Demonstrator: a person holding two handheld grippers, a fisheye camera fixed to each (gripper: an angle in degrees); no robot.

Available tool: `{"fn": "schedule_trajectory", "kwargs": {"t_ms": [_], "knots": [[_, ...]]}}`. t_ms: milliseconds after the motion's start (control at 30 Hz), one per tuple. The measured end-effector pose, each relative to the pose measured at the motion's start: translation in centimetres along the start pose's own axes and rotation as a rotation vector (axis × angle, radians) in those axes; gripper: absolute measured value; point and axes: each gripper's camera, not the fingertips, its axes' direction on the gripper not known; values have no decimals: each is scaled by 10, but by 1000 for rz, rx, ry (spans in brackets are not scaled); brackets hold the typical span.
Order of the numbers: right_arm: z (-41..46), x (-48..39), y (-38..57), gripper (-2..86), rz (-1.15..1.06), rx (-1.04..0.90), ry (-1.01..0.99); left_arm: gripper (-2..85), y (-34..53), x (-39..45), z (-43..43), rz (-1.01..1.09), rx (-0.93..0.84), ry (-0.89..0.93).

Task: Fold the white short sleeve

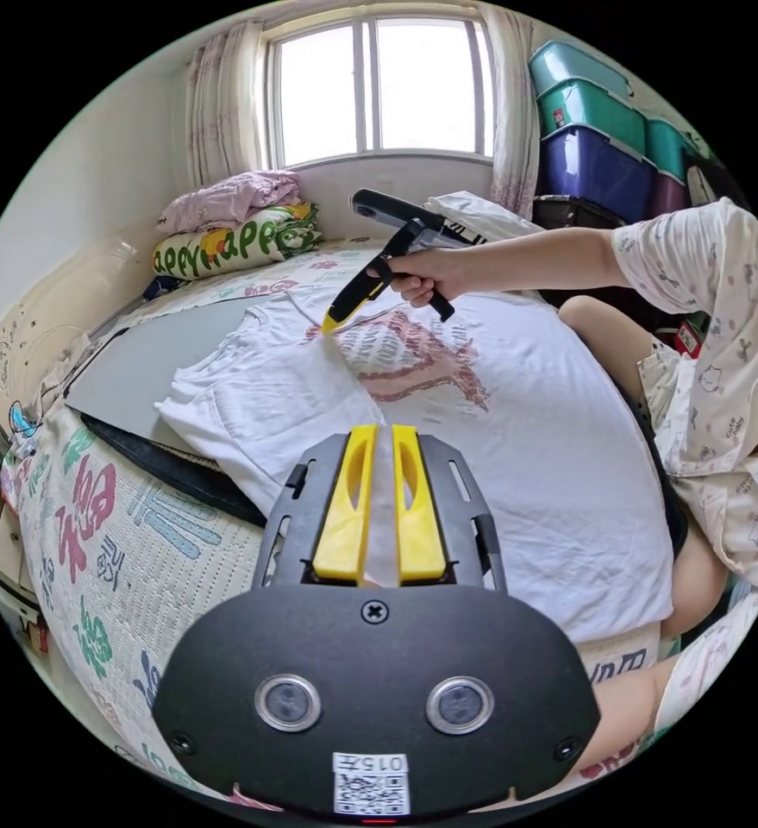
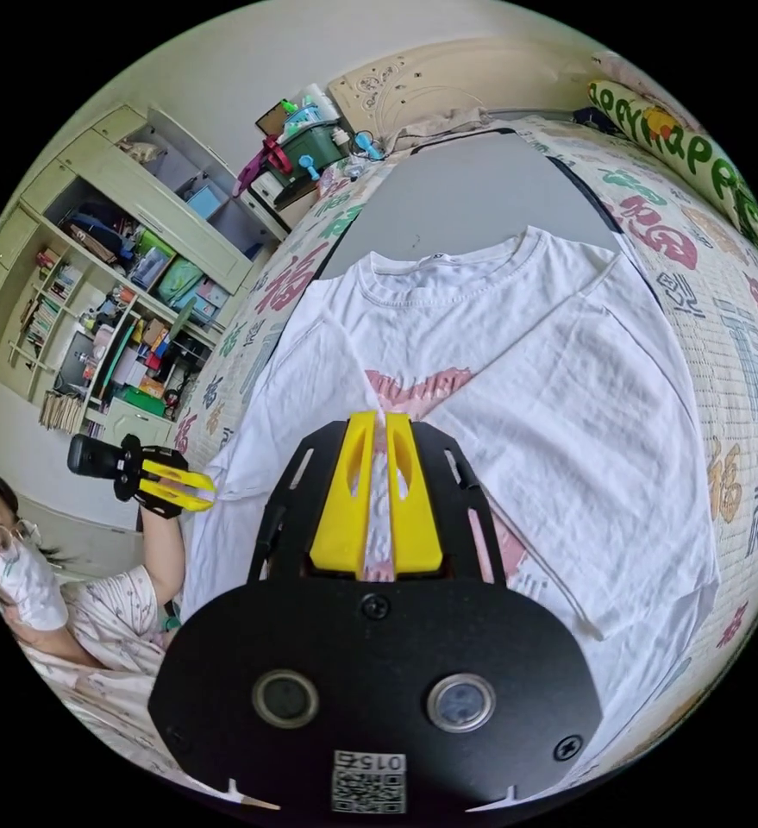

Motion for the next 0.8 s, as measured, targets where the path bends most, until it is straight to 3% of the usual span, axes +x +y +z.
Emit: {"fn": "schedule_trajectory", "kwargs": {"t_ms": [100, 300, 533, 700, 800], "knots": [[-5, 18, 24, 49, 13, 7, 53, 76, 11, -8, -27, 13, 2, 38], [28, 1, 17, 74, -62, 50, 43, 81, 34, -39, -46, -102, -58, -104], [208, -59, -5, 95, -123, -44, -14, 82, 29, -33, -30, -32, -109, -64], [319, -75, 5, 105, -135, -113, 143, 61, 31, -36, -20, -30, -153, -106], [360, -74, 29, 58, -121, -97, 209, 35, 31, -33, -22, -17, -153, -110]]}}
